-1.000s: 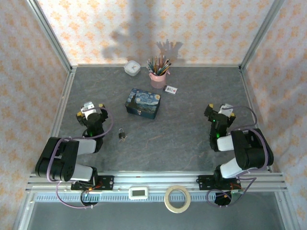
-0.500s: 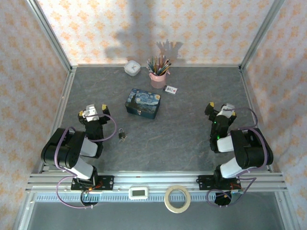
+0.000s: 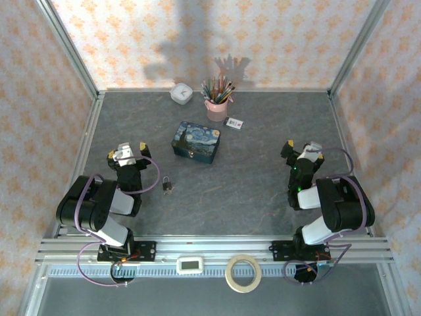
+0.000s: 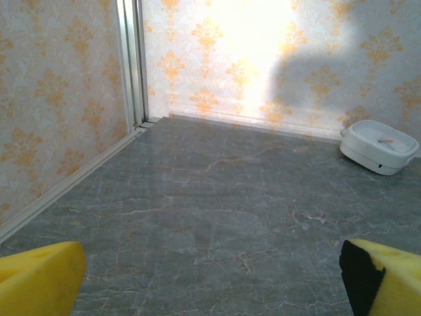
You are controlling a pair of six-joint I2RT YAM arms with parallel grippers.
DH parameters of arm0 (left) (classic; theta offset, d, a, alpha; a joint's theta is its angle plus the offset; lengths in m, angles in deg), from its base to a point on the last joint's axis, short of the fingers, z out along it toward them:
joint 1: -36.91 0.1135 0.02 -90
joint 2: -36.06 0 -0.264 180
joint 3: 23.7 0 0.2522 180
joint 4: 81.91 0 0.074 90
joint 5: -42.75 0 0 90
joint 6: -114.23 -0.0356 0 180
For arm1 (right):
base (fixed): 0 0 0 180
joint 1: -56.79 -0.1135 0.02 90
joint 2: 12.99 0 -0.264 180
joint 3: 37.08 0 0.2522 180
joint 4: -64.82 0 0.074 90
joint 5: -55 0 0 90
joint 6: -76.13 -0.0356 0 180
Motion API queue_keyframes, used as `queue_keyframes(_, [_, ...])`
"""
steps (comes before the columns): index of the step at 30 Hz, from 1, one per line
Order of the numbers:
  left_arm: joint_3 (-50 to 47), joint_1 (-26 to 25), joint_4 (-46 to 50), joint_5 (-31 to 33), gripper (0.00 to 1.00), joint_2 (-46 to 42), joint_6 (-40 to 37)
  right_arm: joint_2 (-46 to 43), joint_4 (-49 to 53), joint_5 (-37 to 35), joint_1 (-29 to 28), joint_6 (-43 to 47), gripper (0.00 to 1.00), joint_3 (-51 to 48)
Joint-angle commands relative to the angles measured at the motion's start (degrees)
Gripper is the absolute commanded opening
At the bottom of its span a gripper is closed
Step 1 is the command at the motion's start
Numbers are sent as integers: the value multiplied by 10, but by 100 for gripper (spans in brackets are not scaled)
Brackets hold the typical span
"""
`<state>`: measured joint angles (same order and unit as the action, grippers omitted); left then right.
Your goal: Unlock the padlock with the key
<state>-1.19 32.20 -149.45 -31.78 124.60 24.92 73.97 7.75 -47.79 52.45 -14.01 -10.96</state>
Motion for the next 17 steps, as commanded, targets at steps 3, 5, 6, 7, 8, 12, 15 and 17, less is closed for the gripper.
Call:
queue_keyframes(3, [10, 6, -10, 9, 99, 0, -4, 1, -23, -1, 0, 0, 100, -3])
queue_keyframes(5, [10, 5, -10, 11, 99, 1, -4, 1, -22, 0, 0, 1, 100, -3])
queue_keyframes(6, [11, 6, -9, 11, 99, 0, -3, 1, -22, 0, 0, 1, 100, -3])
queue_keyframes(7, [11, 6, -8, 13, 99, 1, -3, 1, -22, 0, 0, 1, 100, -3])
queue_keyframes(8, [12, 6, -7, 12, 99, 1, -2, 1, -23, 0, 0, 1, 100, -4])
queue_keyframes(12, [12, 6, -6, 13, 99, 1, -2, 1, -20, 0, 0, 1, 100, -2])
queue_keyframes(15, [12, 6, -7, 13, 99, 1, -2, 1, -22, 2, 0, 1, 100, -3])
queue_keyframes(17, [12, 6, -7, 12, 99, 0, -2, 1, -23, 2, 0, 1, 100, -4])
